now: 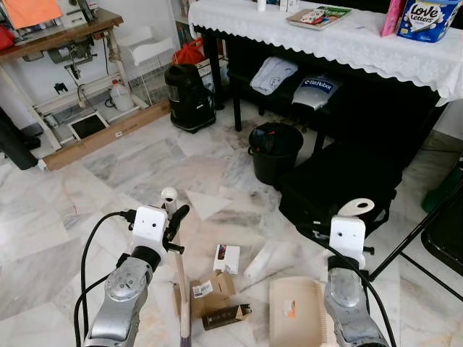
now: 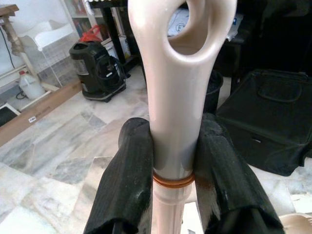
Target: Sweep floor
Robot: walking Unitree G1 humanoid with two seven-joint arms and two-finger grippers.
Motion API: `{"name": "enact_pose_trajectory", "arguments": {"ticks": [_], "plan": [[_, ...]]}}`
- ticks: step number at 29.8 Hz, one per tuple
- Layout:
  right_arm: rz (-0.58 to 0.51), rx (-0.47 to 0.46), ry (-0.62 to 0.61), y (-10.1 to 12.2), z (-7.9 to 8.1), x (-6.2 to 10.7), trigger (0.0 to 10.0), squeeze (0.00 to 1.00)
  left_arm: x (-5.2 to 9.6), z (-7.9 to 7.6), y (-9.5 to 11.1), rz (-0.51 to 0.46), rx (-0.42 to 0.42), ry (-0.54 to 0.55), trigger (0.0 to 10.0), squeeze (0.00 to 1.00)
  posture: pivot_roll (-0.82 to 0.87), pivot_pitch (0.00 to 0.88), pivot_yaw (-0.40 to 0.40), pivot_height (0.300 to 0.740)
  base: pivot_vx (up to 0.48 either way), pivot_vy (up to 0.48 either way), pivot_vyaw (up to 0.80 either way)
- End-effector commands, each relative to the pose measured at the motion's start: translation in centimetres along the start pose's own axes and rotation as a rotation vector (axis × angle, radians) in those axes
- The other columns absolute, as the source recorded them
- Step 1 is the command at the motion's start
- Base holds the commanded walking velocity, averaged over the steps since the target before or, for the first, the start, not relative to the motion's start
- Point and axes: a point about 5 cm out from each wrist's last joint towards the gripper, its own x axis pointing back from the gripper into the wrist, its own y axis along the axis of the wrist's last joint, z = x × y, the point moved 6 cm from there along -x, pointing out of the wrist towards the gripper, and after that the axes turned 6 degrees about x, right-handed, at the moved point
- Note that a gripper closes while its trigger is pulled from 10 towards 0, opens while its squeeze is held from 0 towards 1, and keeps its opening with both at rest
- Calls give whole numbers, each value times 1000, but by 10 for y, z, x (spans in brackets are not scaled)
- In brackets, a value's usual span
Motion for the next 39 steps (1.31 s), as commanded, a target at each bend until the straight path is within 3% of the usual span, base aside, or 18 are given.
{"name": "enact_pose_trajectory", "arguments": {"ticks": [1, 17, 22, 31, 33, 39], "plan": [[1, -1, 30, 0, 10, 1, 10000, 0, -1, 8, 10, -31, -20, 21, 10000, 0, 94, 81, 114, 740, 0, 0, 0], [75, 17, 81, -26, 26, 11, 10000, 0, -1, 8, 11, -30, -23, 13, 10000, 0, 107, 97, 130, 740, 0, 0, 0], [70, 19, 76, -26, 27, 10, 10000, 0, 1, 2, -3, 46, -19, -50, 10000, 0, 115, 100, 134, 740, 0, 0, 0], [54, 12, 67, -21, 26, 5, 10000, 0, 4, 2, -14, 82, 83, -35, 10000, 0, 115, 87, 130, 740, 0, 0, 0], [49, 9, 65, -19, 27, 4, 10000, 0, 1, 8, -8, 62, 138, -2, 10000, 0, 117, 77, 129, 740, 0, 0, 0], [47, 3, 64, -18, 29, 3, 10000, 0, -5, 18, -1, 37, 179, 40, 10000, 0, 113, 61, 130, 740, 0, 0, 0]]}}
